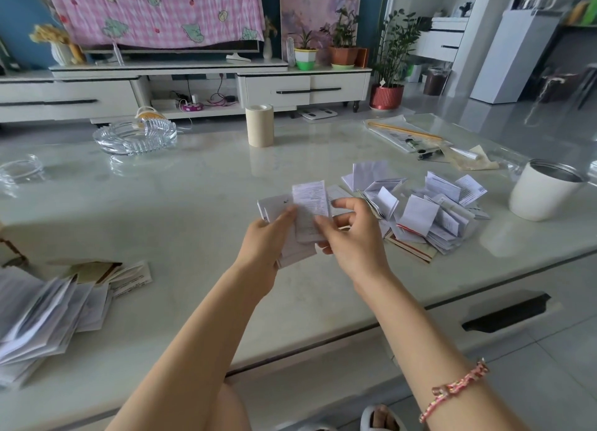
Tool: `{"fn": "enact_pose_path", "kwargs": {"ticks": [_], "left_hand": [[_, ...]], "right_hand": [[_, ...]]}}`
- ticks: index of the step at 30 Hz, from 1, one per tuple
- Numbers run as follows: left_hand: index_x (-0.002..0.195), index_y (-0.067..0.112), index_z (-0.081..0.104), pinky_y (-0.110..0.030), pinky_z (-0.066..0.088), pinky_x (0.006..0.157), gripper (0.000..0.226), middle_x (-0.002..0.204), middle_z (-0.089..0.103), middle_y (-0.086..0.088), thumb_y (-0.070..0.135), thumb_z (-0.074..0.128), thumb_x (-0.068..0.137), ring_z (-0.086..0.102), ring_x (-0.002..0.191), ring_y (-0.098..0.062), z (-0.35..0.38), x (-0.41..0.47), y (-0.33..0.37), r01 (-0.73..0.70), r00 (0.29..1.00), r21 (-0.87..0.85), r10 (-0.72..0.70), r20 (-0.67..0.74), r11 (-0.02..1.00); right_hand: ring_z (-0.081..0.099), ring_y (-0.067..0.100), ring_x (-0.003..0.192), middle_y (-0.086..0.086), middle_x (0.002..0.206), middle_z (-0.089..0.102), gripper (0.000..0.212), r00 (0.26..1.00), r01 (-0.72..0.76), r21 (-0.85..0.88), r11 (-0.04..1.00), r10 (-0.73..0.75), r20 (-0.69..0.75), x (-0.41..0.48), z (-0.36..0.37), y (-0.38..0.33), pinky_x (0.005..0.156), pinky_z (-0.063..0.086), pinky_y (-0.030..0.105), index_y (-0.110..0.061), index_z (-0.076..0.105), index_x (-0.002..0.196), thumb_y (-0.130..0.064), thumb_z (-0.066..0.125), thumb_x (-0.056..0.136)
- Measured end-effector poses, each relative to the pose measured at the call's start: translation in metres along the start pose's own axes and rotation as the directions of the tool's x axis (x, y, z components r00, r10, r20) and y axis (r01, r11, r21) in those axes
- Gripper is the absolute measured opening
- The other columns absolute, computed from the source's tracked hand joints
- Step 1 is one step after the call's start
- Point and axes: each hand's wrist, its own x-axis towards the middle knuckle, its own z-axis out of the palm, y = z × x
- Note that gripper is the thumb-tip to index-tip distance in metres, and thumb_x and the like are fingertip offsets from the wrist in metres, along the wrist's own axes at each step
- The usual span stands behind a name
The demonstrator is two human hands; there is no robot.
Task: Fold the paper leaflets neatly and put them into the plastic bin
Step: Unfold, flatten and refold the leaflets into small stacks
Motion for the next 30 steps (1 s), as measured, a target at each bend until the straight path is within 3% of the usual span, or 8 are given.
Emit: {"fn": "enact_pose_path", "kwargs": {"ticks": [4,9,12,15,20,25,28,30], "left_hand": [[0.084,0.019,0.060,-0.038,0.049,0.090,0.018,0.090,0.066,-0.004,0.034,0.054,0.093,0.062,0.084,-0.021,0.000,0.001,0.000,-0.050,0.995,-0.005,0.050,-0.081,0.999],[0.104,0.015,0.064,-0.044,0.048,0.096,0.029,0.109,0.068,-0.009,0.039,0.061,0.088,0.064,0.103,-0.027,-0.003,0.002,0.000,-0.076,0.990,0.007,0.077,-0.119,0.997],[0.101,0.016,0.066,-0.045,0.047,0.097,0.045,0.107,0.069,-0.006,0.050,0.069,0.071,0.064,0.102,-0.024,-0.002,0.000,0.001,-0.092,0.992,-0.005,0.091,-0.091,0.996],[0.090,0.020,0.065,-0.046,0.047,0.098,0.039,0.104,0.069,-0.005,0.053,0.069,0.071,0.064,0.102,-0.025,-0.002,0.000,0.001,-0.097,0.991,-0.005,0.096,-0.088,0.995],[0.083,0.019,0.060,-0.044,0.048,0.096,0.039,0.092,0.064,-0.004,0.056,0.049,0.087,0.064,0.095,-0.026,0.000,0.002,0.001,-0.087,0.989,-0.003,0.086,-0.120,0.996],[0.084,0.017,0.060,-0.042,0.050,0.094,0.047,0.100,0.066,-0.010,0.059,0.041,0.089,0.065,0.096,-0.027,0.001,0.001,0.001,-0.103,0.990,0.006,0.103,-0.093,0.995],[0.083,0.015,0.061,-0.036,0.055,0.081,0.046,0.087,0.068,-0.007,0.056,0.042,0.091,0.067,0.080,-0.021,0.004,-0.001,0.000,-0.108,0.991,-0.009,0.107,-0.076,0.994],[0.082,0.014,0.059,-0.032,0.057,0.067,0.041,0.078,0.069,-0.006,0.051,0.044,0.092,0.067,0.068,-0.018,0.006,-0.004,0.000,-0.111,0.992,-0.061,0.107,-0.065,0.992]], "right_hand": [[0.056,0.011,0.064,-0.003,0.072,0.055,0.018,0.999,0.013,0.028,1.000,-0.012,-0.036,0.007,-0.011,-0.003,0.061,0.051,0.024,-0.017,0.058,0.103,-0.009,0.063,0.087],[0.055,0.004,0.062,-0.005,0.069,0.055,0.015,0.998,0.055,0.156,0.986,-0.057,0.007,0.003,-0.012,-0.009,0.054,0.051,0.015,-0.015,0.061,0.100,-0.006,0.059,0.090],[0.056,0.008,0.067,-0.005,0.071,0.058,0.015,0.995,0.103,0.102,0.989,-0.104,0.006,0.001,-0.009,-0.009,0.065,0.055,0.024,-0.010,0.064,0.103,-0.007,0.059,0.090],[0.055,0.012,0.069,-0.007,0.069,0.058,0.012,0.989,0.143,0.033,0.989,-0.142,-0.038,0.001,-0.007,-0.007,0.076,0.055,0.039,-0.017,0.062,0.095,-0.008,0.059,0.089],[0.054,0.005,0.063,-0.005,0.072,0.054,0.015,0.988,0.125,0.070,0.990,-0.119,-0.095,-0.004,-0.002,-0.006,0.056,0.049,0.014,-0.019,0.059,0.103,-0.011,0.057,0.091],[0.061,0.018,0.072,-0.003,0.073,0.057,0.010,0.991,0.121,0.066,0.990,-0.117,-0.065,-0.010,0.004,-0.007,0.069,0.056,0.035,-0.016,0.059,0.098,-0.012,0.059,0.089],[0.055,0.001,0.066,-0.007,0.071,0.057,0.008,0.975,0.212,-0.033,0.977,-0.214,-0.064,-0.015,0.009,-0.007,0.067,0.046,0.014,-0.018,0.056,0.091,-0.012,0.061,0.088],[0.054,0.004,0.068,0.000,0.077,0.060,0.005,0.960,0.266,-0.087,0.960,-0.272,-0.071,-0.021,0.015,-0.006,0.066,0.042,0.013,-0.016,0.057,0.086,-0.012,0.060,0.088]]}}
